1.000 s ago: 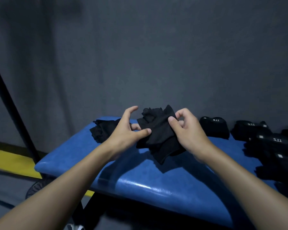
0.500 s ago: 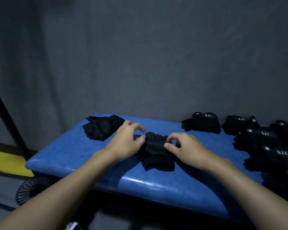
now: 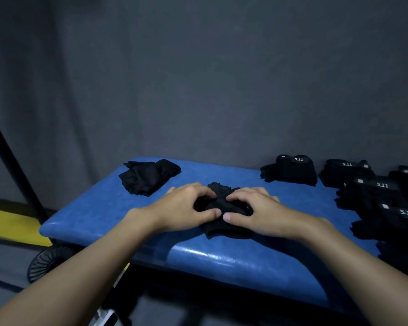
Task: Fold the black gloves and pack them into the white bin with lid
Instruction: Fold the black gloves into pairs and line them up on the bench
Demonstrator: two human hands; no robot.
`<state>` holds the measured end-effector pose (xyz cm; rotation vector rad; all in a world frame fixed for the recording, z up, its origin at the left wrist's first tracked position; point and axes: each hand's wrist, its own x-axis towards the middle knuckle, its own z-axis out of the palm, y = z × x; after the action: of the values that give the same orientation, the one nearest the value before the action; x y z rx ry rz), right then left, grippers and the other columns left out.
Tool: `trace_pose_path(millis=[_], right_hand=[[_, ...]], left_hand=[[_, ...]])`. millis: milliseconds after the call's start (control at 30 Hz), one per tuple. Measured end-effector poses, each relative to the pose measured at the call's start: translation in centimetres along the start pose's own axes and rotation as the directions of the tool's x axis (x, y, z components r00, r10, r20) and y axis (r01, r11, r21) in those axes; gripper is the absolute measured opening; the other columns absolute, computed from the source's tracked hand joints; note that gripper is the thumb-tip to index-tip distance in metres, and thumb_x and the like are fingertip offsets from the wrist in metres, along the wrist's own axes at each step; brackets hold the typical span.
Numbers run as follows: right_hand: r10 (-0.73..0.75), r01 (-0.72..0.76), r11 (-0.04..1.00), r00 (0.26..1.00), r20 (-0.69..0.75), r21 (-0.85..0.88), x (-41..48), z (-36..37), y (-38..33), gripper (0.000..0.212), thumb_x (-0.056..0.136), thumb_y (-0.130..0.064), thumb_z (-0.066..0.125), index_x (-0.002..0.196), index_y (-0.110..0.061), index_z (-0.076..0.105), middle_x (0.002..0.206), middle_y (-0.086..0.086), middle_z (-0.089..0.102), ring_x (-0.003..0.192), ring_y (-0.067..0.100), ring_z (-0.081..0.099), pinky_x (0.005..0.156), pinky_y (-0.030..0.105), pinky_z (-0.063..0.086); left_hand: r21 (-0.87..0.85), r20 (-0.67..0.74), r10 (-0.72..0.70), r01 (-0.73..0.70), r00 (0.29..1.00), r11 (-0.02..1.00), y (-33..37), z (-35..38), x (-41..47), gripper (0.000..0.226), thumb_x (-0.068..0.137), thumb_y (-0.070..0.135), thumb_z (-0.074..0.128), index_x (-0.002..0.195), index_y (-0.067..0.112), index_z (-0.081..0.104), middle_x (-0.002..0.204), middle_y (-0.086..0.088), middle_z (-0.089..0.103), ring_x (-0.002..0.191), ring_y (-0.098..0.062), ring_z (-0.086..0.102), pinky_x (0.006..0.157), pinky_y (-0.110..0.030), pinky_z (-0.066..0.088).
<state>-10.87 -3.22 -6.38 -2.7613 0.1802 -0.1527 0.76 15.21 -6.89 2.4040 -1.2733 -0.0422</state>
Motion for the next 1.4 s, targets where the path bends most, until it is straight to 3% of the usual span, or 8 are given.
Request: trace_pose_path(millis=[167, 333, 567, 733, 967, 1167, 1333, 1400], right_hand=[[-0.03, 0.037, 0.998, 0.988, -0.154, 0.041, 1.2, 0.1, -1.1, 0.04, 0.089, -0.058, 0.055, 0.122, -0.035, 0.058, 0.118, -0.021, 0.053, 0.126, 0.007, 0.034, 0.102, 0.034, 0.022], [-0.078, 0.09, 0.994, 0.983, -0.166, 0.068, 2.4, 0.8, -2.5, 0.035, 0.09, -0.056, 0.055, 0.118, -0.035, 0.06, 0.119, -0.021, 0.055, 0.125, 0.005, 0.035, 0.1, 0.032, 0.02], [-0.107, 0.127, 0.985, 0.98, -0.17, 0.114, 3.5, 1.8, -3.7, 0.027, 0.091, -0.053, 0.054, 0.106, -0.033, 0.064, 0.111, -0.018, 0.06, 0.118, 0.005, 0.038, 0.102, 0.034, 0.022], [-0.117, 0.141, 0.982, 0.977, -0.179, 0.129, 4.0, 2.0, -4.6, 0.023, 0.093, -0.05, 0.053, 0.105, -0.033, 0.064, 0.108, -0.017, 0.059, 0.115, 0.005, 0.038, 0.1, 0.033, 0.021], [-0.191, 0.231, 0.962, 0.949, -0.249, 0.142, 4.4, 1.6, -5.9, 0.018, 0.094, -0.032, 0.059, 0.112, -0.032, 0.064, 0.141, -0.017, 0.044, 0.137, 0.003, 0.025, 0.112, 0.033, 0.016], [-0.278, 0.324, 0.935, 0.922, -0.271, 0.143, 5.0, 0.8, -7.0, 0.03, 0.095, -0.019, 0.055, 0.119, -0.033, 0.064, 0.157, -0.019, 0.027, 0.147, 0.003, 0.007, 0.119, 0.038, 0.01], [-0.316, 0.391, 0.898, 0.891, -0.325, 0.199, 5.0, 0.8, -7.8, 0.041, 0.097, -0.009, 0.05, 0.134, -0.024, 0.057, 0.145, -0.023, 0.041, 0.144, 0.005, 0.026, 0.117, 0.041, 0.025], [-0.325, 0.436, 0.867, 0.861, -0.391, 0.24, 4.8, 0.3, -8.2, 0.04, 0.096, -0.008, 0.05, 0.134, -0.021, 0.057, 0.139, -0.021, 0.048, 0.134, 0.005, 0.041, 0.106, 0.031, 0.039]], left_hand=[[-0.123, -0.172, -0.075, 0.054, 0.982, 0.991, -1.8, -1.2, -0.1, 0.036, 0.087, 0.055, 0.061, 0.115, 0.033, 0.065, 0.117, 0.017, 0.062, 0.116, -0.005, 0.055, 0.104, -0.038, 0.045], [0.023, -0.34, -0.149, 0.166, 0.929, 0.986, -4.4, -2.8, -0.8, 0.026, 0.089, 0.037, 0.068, 0.112, 0.025, 0.067, 0.115, 0.009, 0.062, 0.11, -0.015, 0.056, 0.098, -0.041, 0.047], [0.202, -0.351, -0.252, 0.336, 0.902, 0.92, -7.7, -2.8, -2.0, 0.021, 0.086, 0.023, 0.067, 0.106, 0.017, 0.068, 0.107, -0.001, 0.061, 0.099, -0.027, 0.058, 0.082, -0.038, 0.045], [0.079, -0.398, -0.25, 0.305, 0.883, 0.949, -7.8, -2.8, -2.0, 0.022, 0.081, -0.004, 0.056, 0.094, 0.01, 0.068, 0.09, -0.005, 0.064, 0.086, -0.028, 0.059, 0.068, -0.039, 0.048], [-0.03, -0.589, -0.144, 0.157, 0.795, 0.987, -4.2, -5.1, -1.6, 0.024, 0.083, 0.01, 0.062, 0.105, 0.019, 0.067, 0.091, 0.003, 0.07, 0.09, -0.024, 0.064, 0.083, -0.041, 0.051], [-0.012, -0.587, -0.017, 0.012, 0.81, 1.0, -1.6, -6.9, -2.7, 0.027, 0.084, 0.01, 0.062, 0.108, 0.02, 0.066, 0.089, 0.007, 0.068, 0.087, -0.018, 0.063, 0.082, -0.041, 0.052], [0.04, -0.591, 0.071, -0.058, 0.804, 0.998, -0.6, -8.0, -3.5, 0.024, 0.086, 0.012, 0.063, 0.108, 0.022, 0.065, 0.087, 0.013, 0.064, 0.086, -0.014, 0.06, 0.08, -0.04, 0.051], [0.022, -0.645, 0.074, -0.079, 0.76, 0.997, -0.2, -8.4, -3.6, 0.02, 0.087, 0.016, 0.064, 0.106, 0.022, 0.066, 0.091, 0.013, 0.066, 0.09, -0.011, 0.061, 0.082, -0.035, 0.05]])
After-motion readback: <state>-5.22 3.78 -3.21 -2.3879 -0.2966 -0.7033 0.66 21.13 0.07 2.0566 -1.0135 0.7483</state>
